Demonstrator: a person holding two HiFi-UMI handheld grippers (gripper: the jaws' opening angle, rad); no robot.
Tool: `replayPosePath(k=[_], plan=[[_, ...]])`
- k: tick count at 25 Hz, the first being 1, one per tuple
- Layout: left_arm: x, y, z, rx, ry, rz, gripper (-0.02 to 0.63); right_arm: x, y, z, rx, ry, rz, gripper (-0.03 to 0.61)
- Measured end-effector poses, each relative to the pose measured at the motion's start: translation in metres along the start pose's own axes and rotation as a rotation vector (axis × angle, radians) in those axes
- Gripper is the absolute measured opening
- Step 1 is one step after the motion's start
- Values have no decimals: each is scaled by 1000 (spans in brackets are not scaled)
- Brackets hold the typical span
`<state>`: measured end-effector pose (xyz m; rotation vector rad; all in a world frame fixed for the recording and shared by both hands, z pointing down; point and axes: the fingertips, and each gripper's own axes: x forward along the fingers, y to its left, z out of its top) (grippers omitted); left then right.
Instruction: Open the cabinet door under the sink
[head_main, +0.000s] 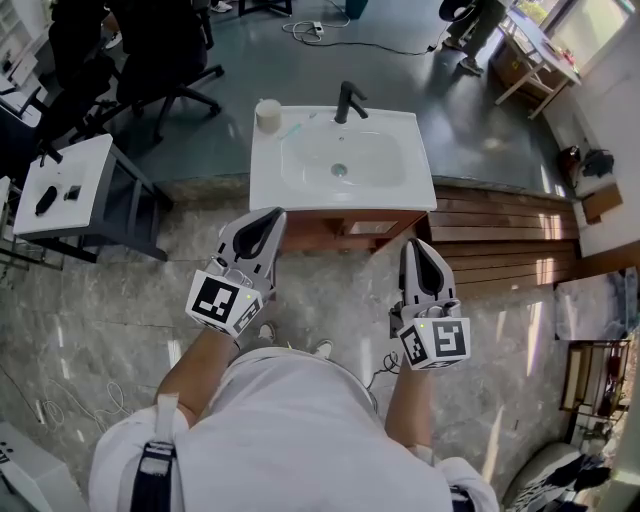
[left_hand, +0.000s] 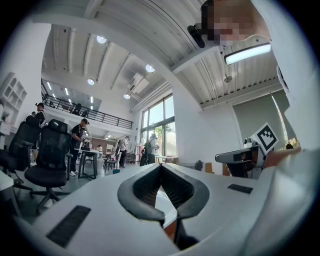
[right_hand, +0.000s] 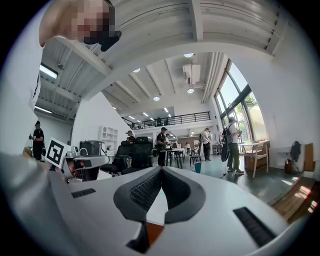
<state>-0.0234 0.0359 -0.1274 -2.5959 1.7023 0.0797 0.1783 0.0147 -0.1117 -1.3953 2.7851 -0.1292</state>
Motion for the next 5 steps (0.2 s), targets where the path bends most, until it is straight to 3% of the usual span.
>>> replayPosePath(k=[5], plan=[[0, -6, 2, 2, -1, -10, 17, -5, 0, 3, -6, -7, -1, 31]])
